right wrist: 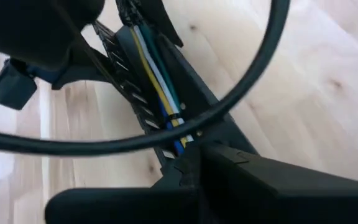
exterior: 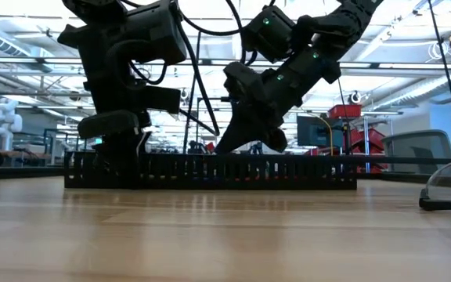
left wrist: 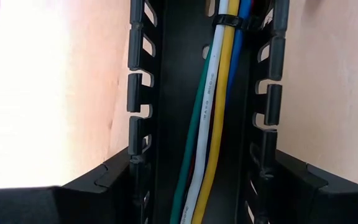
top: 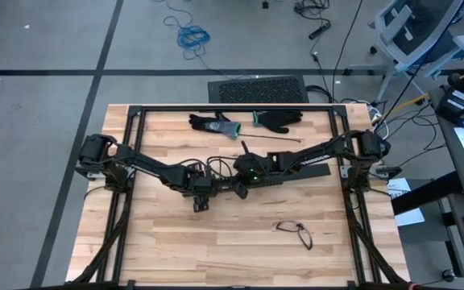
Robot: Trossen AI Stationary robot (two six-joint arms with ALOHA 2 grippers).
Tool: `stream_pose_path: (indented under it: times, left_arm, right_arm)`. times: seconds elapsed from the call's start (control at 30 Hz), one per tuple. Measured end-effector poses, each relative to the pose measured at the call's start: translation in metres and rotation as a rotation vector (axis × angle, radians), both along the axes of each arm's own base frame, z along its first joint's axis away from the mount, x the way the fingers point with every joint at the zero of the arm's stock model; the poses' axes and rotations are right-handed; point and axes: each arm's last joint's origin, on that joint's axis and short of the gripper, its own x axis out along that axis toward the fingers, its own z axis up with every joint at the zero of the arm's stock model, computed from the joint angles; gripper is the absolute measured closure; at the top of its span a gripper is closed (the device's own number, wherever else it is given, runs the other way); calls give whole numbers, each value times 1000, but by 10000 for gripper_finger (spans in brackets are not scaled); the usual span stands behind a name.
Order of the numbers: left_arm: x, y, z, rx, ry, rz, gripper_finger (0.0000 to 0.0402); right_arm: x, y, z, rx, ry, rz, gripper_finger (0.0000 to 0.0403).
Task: Ziptie cables
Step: Close the black cable duct
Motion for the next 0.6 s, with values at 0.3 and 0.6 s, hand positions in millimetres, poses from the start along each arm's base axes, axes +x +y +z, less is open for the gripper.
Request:
stream_pose_path:
  times: [0.3,0.6]
  left_arm:
    - [3,1,1,17,-26,11,143]
    - [3,1,1,26,-36,13,143]
  right_arm:
    - [-34,-6,39,-91,132,10,403]
    - [-44,-9,52,-167,162,-4,403]
